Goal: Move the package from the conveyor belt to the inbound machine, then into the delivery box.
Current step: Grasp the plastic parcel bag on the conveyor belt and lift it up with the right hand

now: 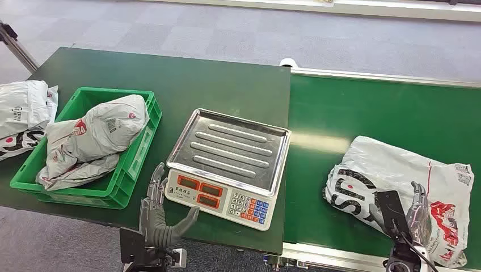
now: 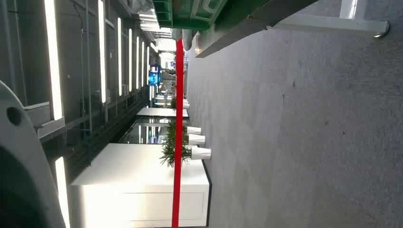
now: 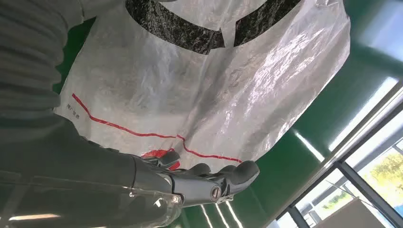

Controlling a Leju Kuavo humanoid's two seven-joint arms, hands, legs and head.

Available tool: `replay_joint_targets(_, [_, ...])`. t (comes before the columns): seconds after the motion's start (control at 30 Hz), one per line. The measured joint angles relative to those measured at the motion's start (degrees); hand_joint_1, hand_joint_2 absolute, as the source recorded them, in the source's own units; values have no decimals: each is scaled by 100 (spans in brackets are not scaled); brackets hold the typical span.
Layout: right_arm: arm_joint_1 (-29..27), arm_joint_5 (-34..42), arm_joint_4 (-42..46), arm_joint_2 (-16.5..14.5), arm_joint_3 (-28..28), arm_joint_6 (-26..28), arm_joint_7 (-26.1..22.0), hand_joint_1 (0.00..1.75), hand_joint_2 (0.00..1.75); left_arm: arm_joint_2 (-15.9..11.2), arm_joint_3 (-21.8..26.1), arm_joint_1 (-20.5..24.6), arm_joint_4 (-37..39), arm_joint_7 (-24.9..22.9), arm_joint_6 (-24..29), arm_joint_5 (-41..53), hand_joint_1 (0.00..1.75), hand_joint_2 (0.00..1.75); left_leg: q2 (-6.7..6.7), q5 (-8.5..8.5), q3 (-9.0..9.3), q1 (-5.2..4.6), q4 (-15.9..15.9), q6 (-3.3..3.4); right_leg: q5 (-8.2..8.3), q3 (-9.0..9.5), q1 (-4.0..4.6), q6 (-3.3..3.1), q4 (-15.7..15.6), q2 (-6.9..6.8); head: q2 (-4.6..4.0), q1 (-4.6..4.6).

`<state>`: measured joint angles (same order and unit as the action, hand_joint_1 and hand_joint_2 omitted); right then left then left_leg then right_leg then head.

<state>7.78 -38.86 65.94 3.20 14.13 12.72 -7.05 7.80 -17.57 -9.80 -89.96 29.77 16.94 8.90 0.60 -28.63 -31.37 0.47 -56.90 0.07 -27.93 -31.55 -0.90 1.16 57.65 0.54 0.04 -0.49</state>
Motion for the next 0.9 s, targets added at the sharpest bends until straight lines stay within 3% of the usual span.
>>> replay_joint_targets(0.13, [164,-215,-232,69,67,65,270,0,175,-20,-33,26,23,4,3,-35,0,175,0,1,0,-1,0,1,1,0,-4,1,0,0,0,0])
replay_joint_targets(0.3, [822,-599,-1299,387,266,183,495,0,175,-58,-153,141,151,51,94,-131,0,175,-1,2,2,-5,-3,3,6,3,-9,5,0,1,0,1])
replay_joint_targets(0.5, [1398,-971,-2576,526,244,-492,488,0,175,-80,-191,265,284,68,238,-184,0,175,0,2,1,-2,-3,2,7,2,-2,5,0,0,0,-1])
replay_joint_targets(0.63, [1690,-1149,-3134,519,136,-637,657,175,175,-83,-210,324,343,42,308,-154,0,175,-2,2,2,4,-2,1,6,2,4,4,1,3,0,-1])
replay_joint_targets(0.9, [2073,-2026,-3729,448,-383,-739,1610,175,175,-71,-248,428,506,-28,409,-86,0,175,-5,0,43,5,-3,1,5,41,4,5,-1,3,0,3])
